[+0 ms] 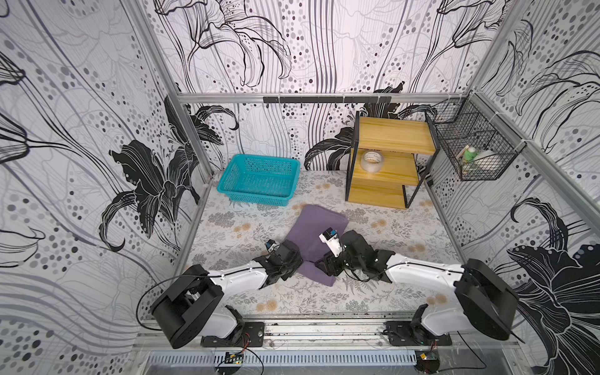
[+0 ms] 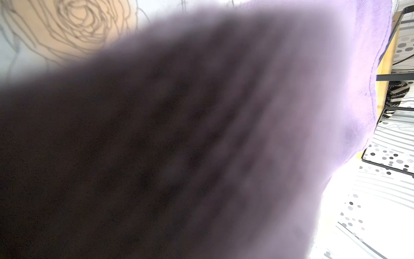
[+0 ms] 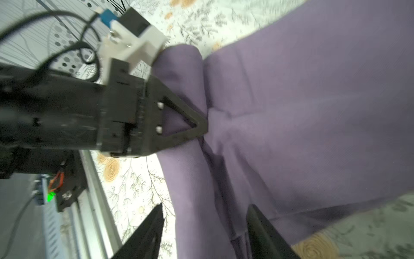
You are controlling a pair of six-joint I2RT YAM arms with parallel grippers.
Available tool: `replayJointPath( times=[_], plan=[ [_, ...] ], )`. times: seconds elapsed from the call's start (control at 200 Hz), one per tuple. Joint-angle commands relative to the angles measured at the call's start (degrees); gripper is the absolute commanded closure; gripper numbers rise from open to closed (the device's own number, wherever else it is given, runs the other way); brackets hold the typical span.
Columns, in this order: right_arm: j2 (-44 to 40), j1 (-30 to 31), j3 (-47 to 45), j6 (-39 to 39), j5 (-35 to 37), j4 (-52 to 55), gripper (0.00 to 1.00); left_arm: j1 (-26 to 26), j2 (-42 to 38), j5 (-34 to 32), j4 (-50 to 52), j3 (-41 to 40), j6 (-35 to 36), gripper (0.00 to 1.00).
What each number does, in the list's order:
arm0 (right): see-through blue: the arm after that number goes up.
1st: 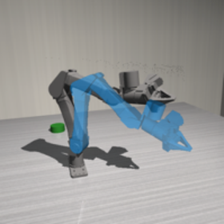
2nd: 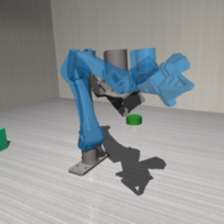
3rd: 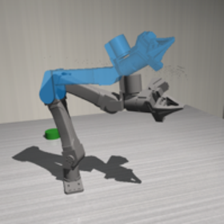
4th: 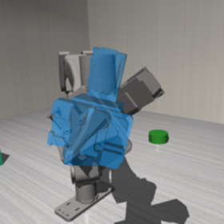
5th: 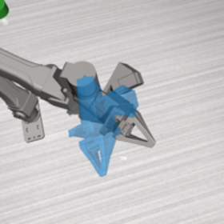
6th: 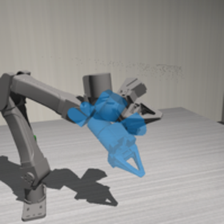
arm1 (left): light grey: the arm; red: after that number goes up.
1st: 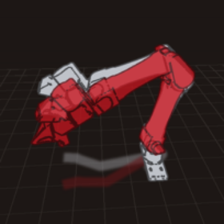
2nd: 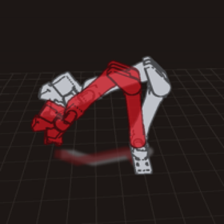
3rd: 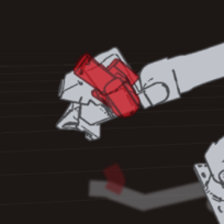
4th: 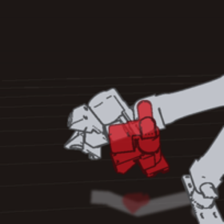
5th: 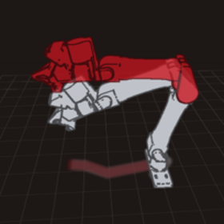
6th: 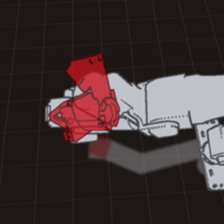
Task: Roll up the long pants
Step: Roll the long pant at the center of the board.
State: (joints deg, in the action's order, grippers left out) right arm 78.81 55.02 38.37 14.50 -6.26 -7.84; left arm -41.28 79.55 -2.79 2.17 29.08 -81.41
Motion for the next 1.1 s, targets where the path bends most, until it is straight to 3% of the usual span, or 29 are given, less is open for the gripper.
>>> replayJointPath(
  times=[0.0,0.14,0.34,0.415,0.486,0.541,0.611,0.726,0.916,1.096],
  plan=[
    [-0.7,8.3,-3.4,-12.6,25.1,-1.3,0.37,0.3,1.3,0.2,0.3,-0.2,-0.1,0.63],
    [5.9,15.3,-1.6,-21.3,33.2,-4.4,0.36,0.3,1.1,0.3,0.4,-0.3,-0.3,0.63],
    [16.2,17.5,1.1,-22.1,41.4,-5.3,0.40,0.3,-0.2,-0.2,1.7,-0.3,-0.6,0.62],
    [18.2,17.5,1.6,-20.7,43.7,-4.4,0.49,0.3,-0.9,-0.3,2.6,0.0,-0.6,0.60],
    [17.6,17.5,1.6,-19.1,42.1,-3.7,0.71,0.3,-2.0,-0.6,3.4,0.4,-0.3,0.53],
    [17.1,17.3,1.9,-17.5,38.0,-2.7,0.83,0.3,-3.1,-1.2,4.0,0.9,0.3,0.44],
    [17.0,16.0,2.6,-14.7,30.1,-0.5,0.90,0.3,-5.2,-2.3,4.4,1.3,1.0,0.30],
    [15.1,10.4,2.4,-9.6,8.5,0.2,0.93,0.4,-9.3,-3.2,5.2,1.5,1.3,0.14],
    [15.6,-0.5,0.5,-1.8,-22.4,-5.7,0.95,-0.4,-12.1,-1.4,6.3,0.6,1.8,0.11],
    [20.4,-4.8,2.2,2.2,-36.1,-5.9,0.94,-3.2,-11.4,-0.1,3.6,-2.1,-0.2,0.11]
  ],
)
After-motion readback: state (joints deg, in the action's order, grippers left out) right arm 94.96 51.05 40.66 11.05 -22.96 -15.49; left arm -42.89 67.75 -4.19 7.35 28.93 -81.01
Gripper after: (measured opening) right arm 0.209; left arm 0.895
